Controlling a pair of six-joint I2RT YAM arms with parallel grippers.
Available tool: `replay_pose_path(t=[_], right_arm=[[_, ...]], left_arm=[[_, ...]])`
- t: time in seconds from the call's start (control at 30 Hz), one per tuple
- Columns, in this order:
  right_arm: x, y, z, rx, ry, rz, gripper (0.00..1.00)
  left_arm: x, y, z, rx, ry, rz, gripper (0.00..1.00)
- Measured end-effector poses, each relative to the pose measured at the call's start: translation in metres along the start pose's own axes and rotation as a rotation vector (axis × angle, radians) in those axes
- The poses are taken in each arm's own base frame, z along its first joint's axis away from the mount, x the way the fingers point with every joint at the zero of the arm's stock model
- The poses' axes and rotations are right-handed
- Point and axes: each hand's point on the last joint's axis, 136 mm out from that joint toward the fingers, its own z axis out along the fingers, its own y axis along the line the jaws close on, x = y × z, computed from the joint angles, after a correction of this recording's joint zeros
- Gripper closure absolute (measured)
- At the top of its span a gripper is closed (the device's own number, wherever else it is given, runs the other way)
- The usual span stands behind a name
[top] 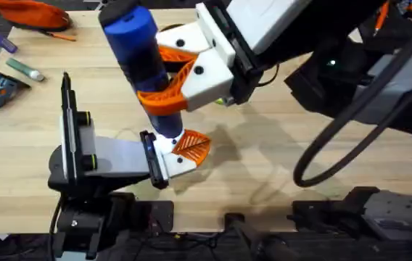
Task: Pick up the gripper from the table and insert it into the empty holder that is missing its gripper. Then pick up a screw, insert it into the mounting hole, and use the screwdriver to tighten it. Finally, clean up the table by picking up the vegetable and placing it into the bucket.
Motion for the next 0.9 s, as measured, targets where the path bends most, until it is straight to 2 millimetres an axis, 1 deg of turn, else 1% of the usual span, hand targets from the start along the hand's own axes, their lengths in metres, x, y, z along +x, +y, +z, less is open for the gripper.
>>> replay_pose_path(t=[0.9], right_arm=[[0.002, 0.011, 0.0, -0.062, 0.011, -0.021, 0.975]], left_arm=[[0.0, 0.0, 0.0, 0.0, 0.0, 0.0, 0.985]])
